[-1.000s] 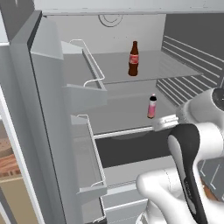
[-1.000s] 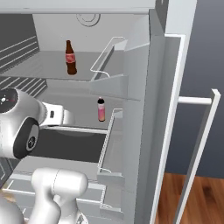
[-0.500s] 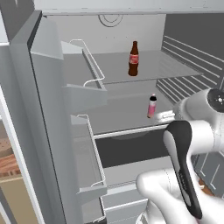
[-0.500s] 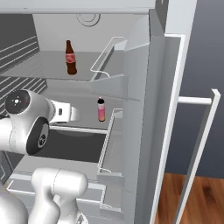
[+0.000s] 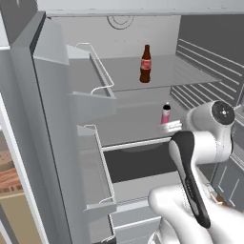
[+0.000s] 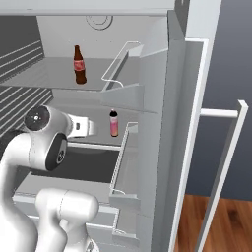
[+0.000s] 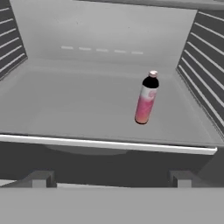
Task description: Open the fridge, grab two sodas, and place both sodas inside the bowl with ice on the dining counter.
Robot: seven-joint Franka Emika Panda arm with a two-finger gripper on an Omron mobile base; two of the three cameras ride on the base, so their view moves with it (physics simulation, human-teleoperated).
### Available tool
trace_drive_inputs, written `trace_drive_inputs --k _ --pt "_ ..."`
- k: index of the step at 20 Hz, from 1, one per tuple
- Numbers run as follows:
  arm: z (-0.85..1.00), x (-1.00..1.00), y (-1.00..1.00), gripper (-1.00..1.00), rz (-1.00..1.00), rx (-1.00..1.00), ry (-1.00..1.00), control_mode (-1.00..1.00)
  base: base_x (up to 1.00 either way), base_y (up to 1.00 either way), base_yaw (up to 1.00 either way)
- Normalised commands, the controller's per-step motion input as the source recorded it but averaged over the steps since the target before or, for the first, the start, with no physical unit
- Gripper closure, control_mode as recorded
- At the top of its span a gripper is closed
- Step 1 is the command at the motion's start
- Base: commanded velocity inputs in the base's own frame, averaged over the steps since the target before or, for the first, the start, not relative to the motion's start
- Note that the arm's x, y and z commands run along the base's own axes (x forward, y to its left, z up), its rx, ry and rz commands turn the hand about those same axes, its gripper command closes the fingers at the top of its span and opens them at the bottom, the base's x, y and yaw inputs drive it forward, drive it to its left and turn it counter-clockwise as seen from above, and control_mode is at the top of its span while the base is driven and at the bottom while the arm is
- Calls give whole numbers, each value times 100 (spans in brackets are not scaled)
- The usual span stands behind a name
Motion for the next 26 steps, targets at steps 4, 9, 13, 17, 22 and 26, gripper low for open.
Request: trace_drive_inputs --k 4,9,13,17,22,26 --pt "-48 52 -10 -100 0 0 -2 -100 0 0 0" --pt "-4 35 -25 -100 -1 4 -7 -100 0 0 0" --pt "0 23 -24 -100 -5 5 -8 -100 0 0 0" --pt "-2 13 -12 -100 -5 3 -3 -100 0 0 0" --pt "-2 10 0 -100 0 0 0 -100 0 0 0" --pt "4 24 -3 -100 0 5 -2 -100 0 0 0"
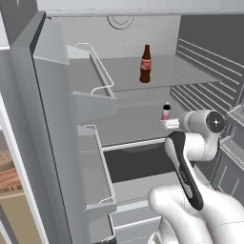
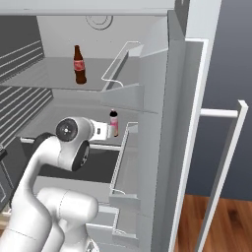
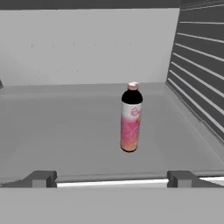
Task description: Open the fridge, grab two sodas, and place both sodas inside the bowl with ice on the dining counter.
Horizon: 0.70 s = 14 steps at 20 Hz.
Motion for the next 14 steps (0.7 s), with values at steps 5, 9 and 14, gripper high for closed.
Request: trace_drive_inputs --k 5,9,14 --pt "0 34 -20 -100 0 4 -1 -100 0 0 0" --pt "0 32 -3 -100 0 -3 6 -100 0 0 0" --pt "0 29 -1 -100 0 0 0 -100 0 0 0"
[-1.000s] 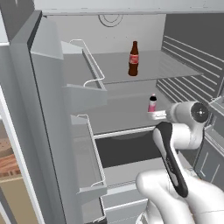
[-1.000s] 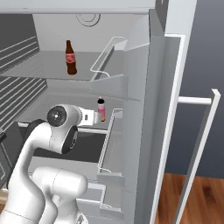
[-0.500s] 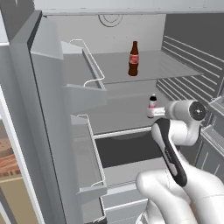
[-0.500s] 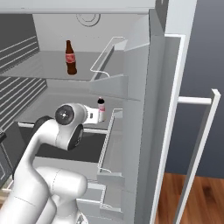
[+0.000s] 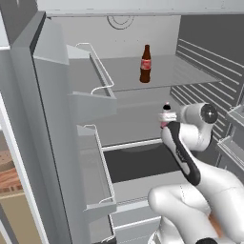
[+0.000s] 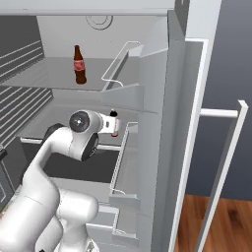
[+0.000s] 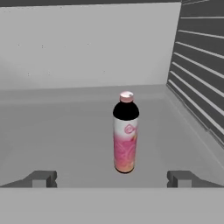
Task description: Open the fridge, grab two sodas, and place both sodas inside the bowl with ice on the dining counter.
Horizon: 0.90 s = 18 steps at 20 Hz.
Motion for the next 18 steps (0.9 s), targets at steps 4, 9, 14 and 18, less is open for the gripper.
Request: trace_drive_inputs --k 4,9,14,18 --pt "0 31 0 -100 0 0 0 -100 0 0 0" --pt "-1 25 -8 -100 0 0 0 -100 0 0 0" --pt "-9 19 -15 -100 0 0 0 -100 0 0 0" --pt "-8 16 -14 -100 0 0 0 -100 0 0 0"
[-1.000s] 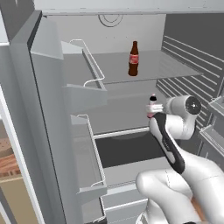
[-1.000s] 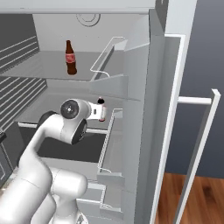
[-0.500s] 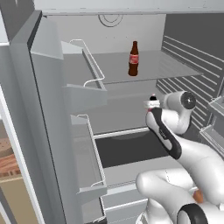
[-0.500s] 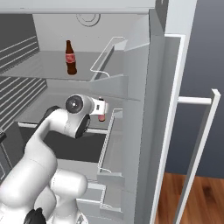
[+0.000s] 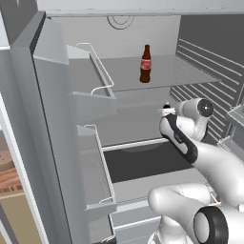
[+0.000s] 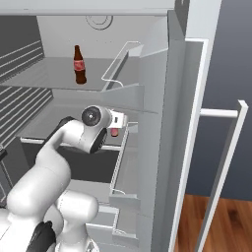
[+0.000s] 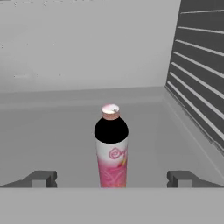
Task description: Open the fridge, grab two sodas, and place both sodas inside the bowl with ice on the dining counter.
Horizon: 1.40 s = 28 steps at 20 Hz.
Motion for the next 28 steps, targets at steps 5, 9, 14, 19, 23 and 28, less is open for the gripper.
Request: trace_drive_inputs --k 5,9,14,19,23,28 --pt "-1 16 -3 -100 0 0 0 -100 0 0 0" --pt "0 19 0 -100 0 0 0 -100 0 0 0" --pt "-2 17 0 -100 0 0 0 -100 0 0 0" --pt "-8 9 0 -100 0 0 0 -100 0 0 0" --pt "-7 6 0 -100 0 0 0 -100 0 0 0" --pt "-10 12 0 -100 0 -1 0 -100 0 0 0"
